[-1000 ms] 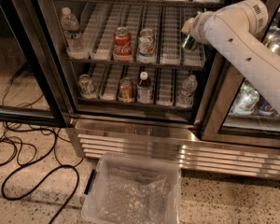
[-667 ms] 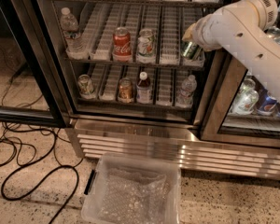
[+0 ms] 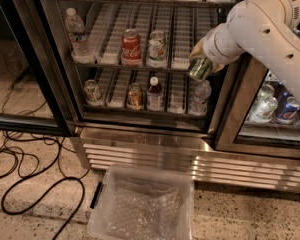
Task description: Pick green can from middle shelf of fridge
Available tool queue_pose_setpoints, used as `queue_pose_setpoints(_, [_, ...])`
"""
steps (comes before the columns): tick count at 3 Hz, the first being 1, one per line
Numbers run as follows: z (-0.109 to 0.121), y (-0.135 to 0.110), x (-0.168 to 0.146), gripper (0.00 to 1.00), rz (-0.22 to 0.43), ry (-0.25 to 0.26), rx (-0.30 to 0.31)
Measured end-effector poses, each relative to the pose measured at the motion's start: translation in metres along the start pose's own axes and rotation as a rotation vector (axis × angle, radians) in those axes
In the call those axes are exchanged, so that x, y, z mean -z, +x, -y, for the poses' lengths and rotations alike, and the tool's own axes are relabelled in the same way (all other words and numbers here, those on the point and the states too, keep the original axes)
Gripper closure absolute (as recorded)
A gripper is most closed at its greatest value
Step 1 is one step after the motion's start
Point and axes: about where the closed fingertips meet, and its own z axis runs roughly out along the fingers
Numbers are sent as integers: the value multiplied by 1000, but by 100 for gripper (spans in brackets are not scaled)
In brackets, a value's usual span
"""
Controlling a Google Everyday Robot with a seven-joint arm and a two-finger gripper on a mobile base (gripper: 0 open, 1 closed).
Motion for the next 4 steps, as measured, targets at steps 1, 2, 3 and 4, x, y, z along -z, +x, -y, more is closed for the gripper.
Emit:
queue_pose_setpoints(1, [0,1,-1,100,-2,1,1])
queue_pose_setpoints(2, [1,38,-4,100,-97,-6,-8])
queue_pose_setpoints(3, [0,79,-10,100,-206,-23,-24])
queue_pose_setpoints(4, [-16,124,-9,100,-345,-74,-40])
